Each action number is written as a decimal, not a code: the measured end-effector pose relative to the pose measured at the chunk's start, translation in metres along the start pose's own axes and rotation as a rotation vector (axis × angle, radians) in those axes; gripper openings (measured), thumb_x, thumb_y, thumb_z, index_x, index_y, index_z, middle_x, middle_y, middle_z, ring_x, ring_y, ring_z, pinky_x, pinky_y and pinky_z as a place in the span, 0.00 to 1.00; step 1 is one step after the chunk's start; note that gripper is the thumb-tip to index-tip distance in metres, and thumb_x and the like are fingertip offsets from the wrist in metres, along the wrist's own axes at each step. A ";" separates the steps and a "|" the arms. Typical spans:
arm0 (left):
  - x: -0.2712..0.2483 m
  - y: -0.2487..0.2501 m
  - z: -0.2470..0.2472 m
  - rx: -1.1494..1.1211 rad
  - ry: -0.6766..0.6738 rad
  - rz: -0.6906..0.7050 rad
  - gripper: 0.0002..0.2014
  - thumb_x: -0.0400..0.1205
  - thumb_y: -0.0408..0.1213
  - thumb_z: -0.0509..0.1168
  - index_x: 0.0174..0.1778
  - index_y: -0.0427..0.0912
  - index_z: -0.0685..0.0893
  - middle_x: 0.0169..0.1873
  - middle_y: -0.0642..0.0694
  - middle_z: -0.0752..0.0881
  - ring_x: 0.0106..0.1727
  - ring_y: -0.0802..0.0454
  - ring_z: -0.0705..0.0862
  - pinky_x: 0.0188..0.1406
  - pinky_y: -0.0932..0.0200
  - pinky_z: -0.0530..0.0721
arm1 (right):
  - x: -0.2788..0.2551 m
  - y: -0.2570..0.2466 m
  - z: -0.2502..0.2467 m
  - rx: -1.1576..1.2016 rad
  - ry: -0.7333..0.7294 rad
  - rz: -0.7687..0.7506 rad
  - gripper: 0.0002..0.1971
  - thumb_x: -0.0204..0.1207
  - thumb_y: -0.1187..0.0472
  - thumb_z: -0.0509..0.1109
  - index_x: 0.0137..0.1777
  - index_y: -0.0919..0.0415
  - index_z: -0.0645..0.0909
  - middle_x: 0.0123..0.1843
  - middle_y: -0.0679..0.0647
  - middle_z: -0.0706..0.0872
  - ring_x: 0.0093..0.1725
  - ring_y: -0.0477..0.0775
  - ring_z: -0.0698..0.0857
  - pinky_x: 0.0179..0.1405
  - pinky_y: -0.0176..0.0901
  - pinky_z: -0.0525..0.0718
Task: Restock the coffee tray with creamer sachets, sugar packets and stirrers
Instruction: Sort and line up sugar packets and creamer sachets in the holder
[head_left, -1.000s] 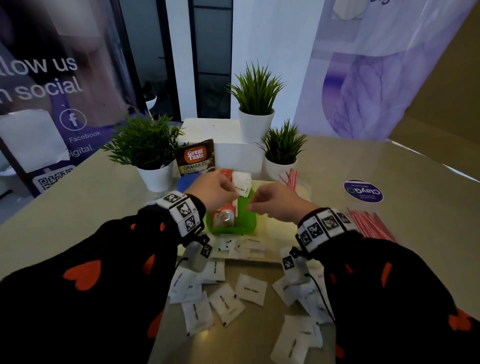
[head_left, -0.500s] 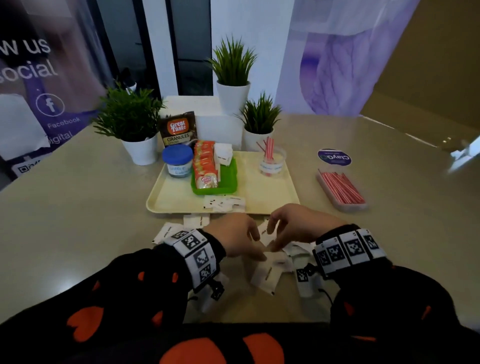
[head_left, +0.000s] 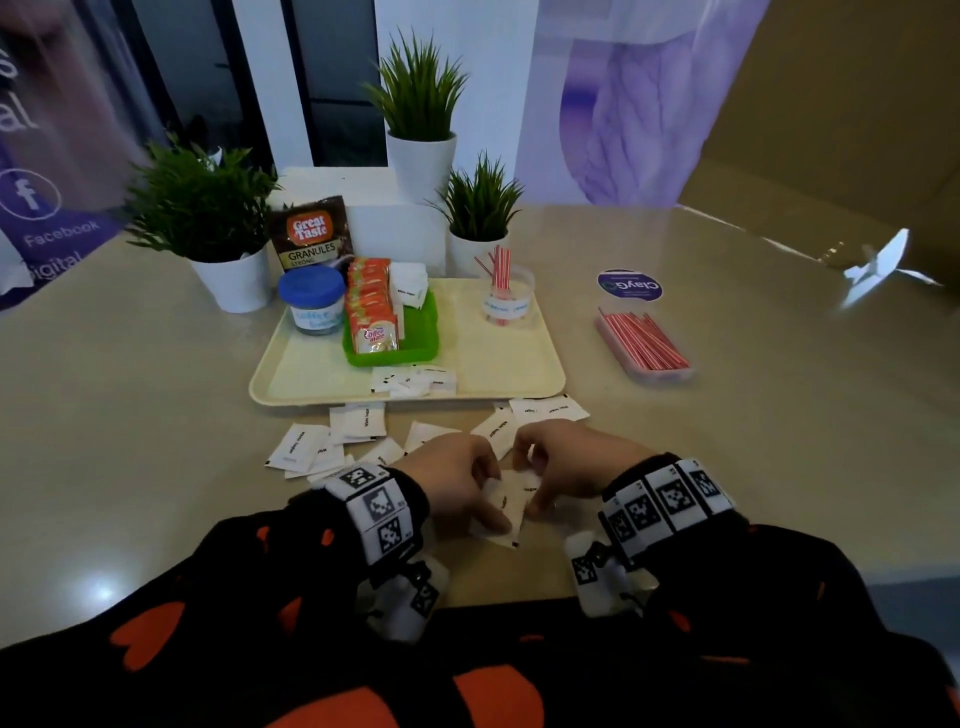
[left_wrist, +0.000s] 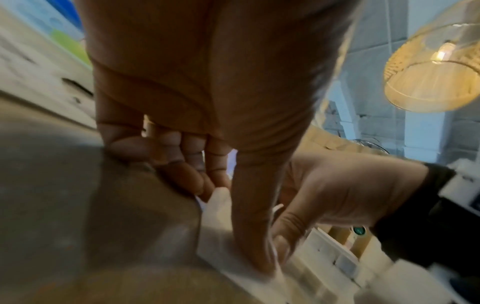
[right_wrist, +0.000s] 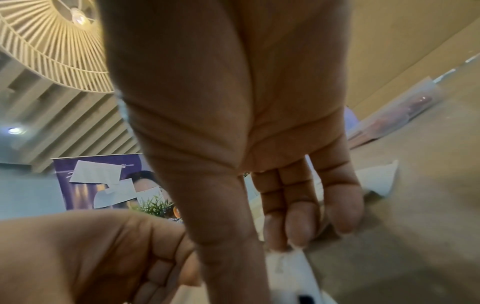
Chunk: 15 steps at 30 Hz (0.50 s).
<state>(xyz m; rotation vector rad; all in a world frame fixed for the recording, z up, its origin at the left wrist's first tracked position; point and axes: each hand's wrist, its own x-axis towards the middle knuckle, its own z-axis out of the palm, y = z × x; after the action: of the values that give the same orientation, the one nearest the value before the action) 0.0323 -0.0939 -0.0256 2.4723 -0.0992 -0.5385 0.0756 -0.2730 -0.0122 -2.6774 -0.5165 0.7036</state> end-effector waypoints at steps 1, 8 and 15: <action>0.001 -0.005 0.000 -0.054 0.017 0.006 0.21 0.62 0.45 0.86 0.46 0.52 0.85 0.43 0.53 0.87 0.45 0.55 0.85 0.51 0.54 0.88 | 0.001 0.002 0.001 0.021 -0.004 0.007 0.25 0.59 0.61 0.89 0.52 0.48 0.80 0.45 0.42 0.79 0.47 0.49 0.81 0.43 0.44 0.79; 0.003 -0.029 -0.003 -0.495 0.133 -0.006 0.07 0.76 0.37 0.78 0.43 0.43 0.85 0.37 0.44 0.92 0.36 0.52 0.86 0.43 0.55 0.86 | 0.002 0.011 0.010 0.180 0.049 -0.017 0.25 0.55 0.62 0.90 0.45 0.49 0.79 0.46 0.46 0.82 0.45 0.49 0.80 0.42 0.43 0.80; 0.010 -0.038 0.006 -0.794 0.243 -0.050 0.09 0.82 0.30 0.71 0.52 0.42 0.78 0.36 0.39 0.90 0.31 0.46 0.86 0.37 0.51 0.88 | 0.003 0.014 0.019 0.367 0.195 -0.028 0.25 0.54 0.61 0.91 0.43 0.56 0.79 0.42 0.49 0.82 0.39 0.48 0.76 0.40 0.45 0.81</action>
<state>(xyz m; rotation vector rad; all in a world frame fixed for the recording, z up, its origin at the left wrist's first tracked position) 0.0374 -0.0684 -0.0556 1.7405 0.2332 -0.2229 0.0719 -0.2797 -0.0343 -2.3564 -0.3355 0.4694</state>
